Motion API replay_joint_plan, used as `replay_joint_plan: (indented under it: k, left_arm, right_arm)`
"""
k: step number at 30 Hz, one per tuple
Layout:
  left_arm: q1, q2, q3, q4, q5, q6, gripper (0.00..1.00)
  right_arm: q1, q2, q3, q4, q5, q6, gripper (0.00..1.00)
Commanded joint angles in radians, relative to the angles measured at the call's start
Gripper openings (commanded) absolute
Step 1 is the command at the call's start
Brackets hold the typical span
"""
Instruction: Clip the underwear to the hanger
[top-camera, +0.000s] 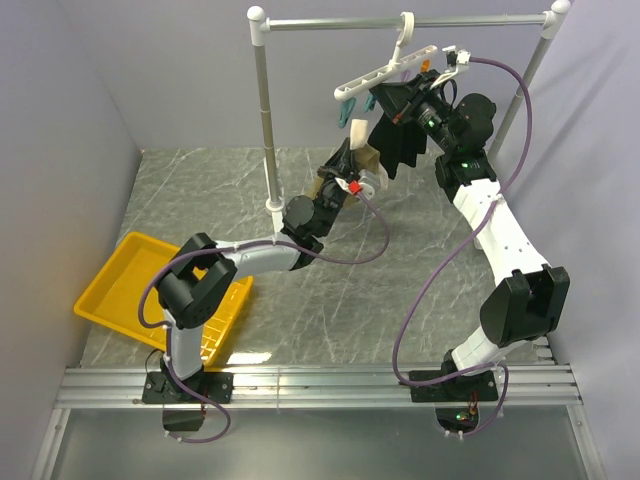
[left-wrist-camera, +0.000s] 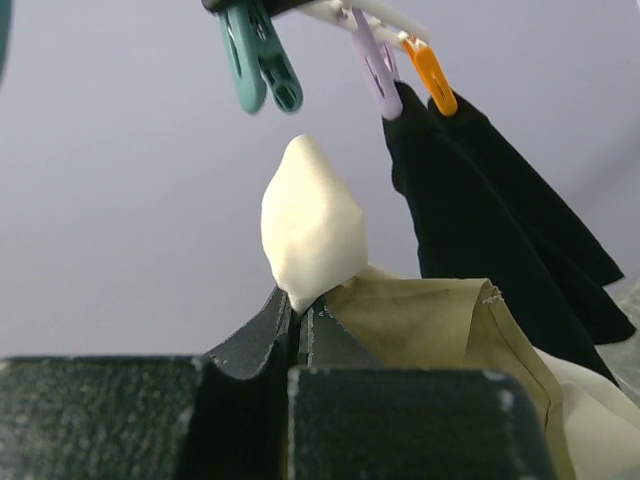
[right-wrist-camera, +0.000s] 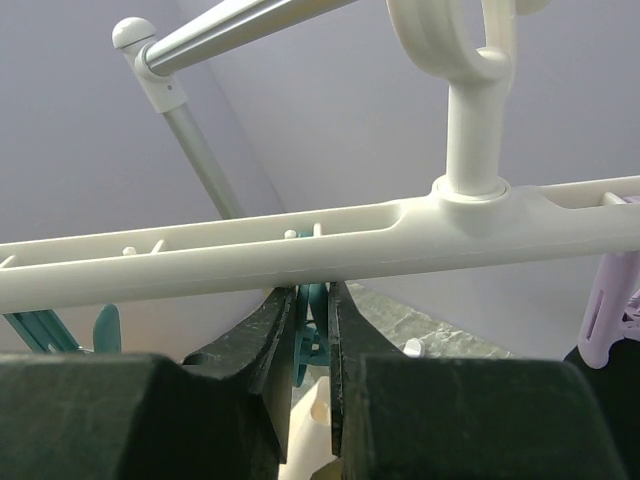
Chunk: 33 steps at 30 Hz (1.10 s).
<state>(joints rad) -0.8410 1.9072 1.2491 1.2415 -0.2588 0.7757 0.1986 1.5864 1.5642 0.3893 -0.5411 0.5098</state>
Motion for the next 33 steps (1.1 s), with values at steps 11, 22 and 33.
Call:
replay_joint_plan:
  k: [11,22,33]
  left_arm:
    - [-0.003,0.029,0.087,0.122,0.056,0.077,0.0]
    - [0.0,0.055,0.125,0.127,0.05,0.093,0.0]
    - [0.005,0.081,0.161,0.128,0.062,0.109,0.0]
  right_arm:
    - [0.002,-0.019,0.007,0.02,-0.028,0.013,0.0]
    - [0.004,-0.022,-0.003,0.019,-0.031,0.01,0.0]
    - [0.004,-0.025,-0.001,0.013,-0.036,0.018,0.0]
